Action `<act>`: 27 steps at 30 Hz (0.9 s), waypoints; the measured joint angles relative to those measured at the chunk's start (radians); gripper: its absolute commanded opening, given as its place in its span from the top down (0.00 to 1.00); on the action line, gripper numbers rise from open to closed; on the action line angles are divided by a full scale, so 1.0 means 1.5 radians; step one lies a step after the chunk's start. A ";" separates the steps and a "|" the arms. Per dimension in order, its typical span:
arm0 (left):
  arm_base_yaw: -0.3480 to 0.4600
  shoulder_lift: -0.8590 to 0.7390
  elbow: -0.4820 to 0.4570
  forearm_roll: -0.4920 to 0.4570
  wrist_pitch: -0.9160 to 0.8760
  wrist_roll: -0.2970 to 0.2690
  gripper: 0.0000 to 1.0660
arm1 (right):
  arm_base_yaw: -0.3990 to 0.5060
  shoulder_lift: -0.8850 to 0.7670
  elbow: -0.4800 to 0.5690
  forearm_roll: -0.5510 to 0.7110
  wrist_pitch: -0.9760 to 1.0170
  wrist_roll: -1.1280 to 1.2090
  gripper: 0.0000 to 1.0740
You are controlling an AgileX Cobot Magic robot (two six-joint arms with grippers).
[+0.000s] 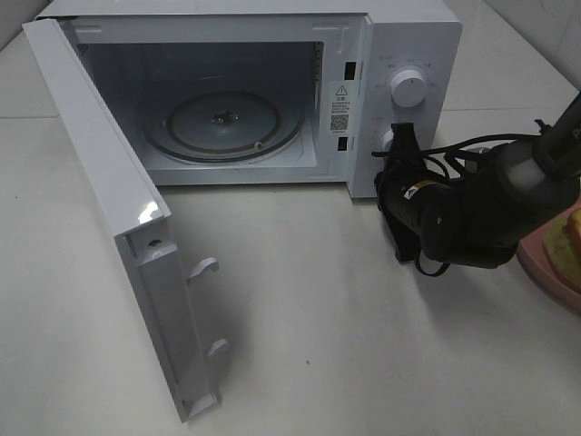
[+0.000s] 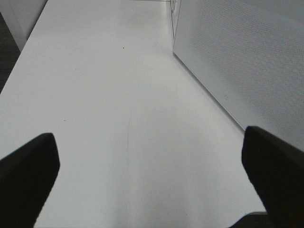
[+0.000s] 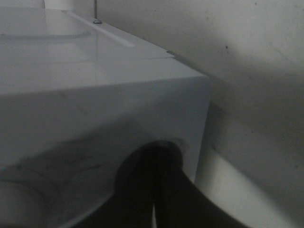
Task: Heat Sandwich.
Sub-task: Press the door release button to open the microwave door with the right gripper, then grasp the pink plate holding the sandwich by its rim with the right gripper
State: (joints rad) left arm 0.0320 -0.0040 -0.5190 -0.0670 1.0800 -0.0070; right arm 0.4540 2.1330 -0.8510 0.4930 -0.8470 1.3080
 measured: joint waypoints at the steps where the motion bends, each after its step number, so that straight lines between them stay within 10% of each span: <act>1: 0.000 0.000 0.000 0.000 0.000 0.000 0.06 | 0.000 -0.002 0.001 -0.002 0.006 0.000 0.98; 27: 0.000 0.000 0.000 0.000 0.000 0.000 0.06 | -0.005 -0.197 0.175 -0.089 0.119 -0.092 0.93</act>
State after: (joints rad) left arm 0.0320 -0.0040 -0.5190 -0.0670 1.0800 -0.0070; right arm 0.4460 1.8370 -0.5880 0.3590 -0.6680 1.1700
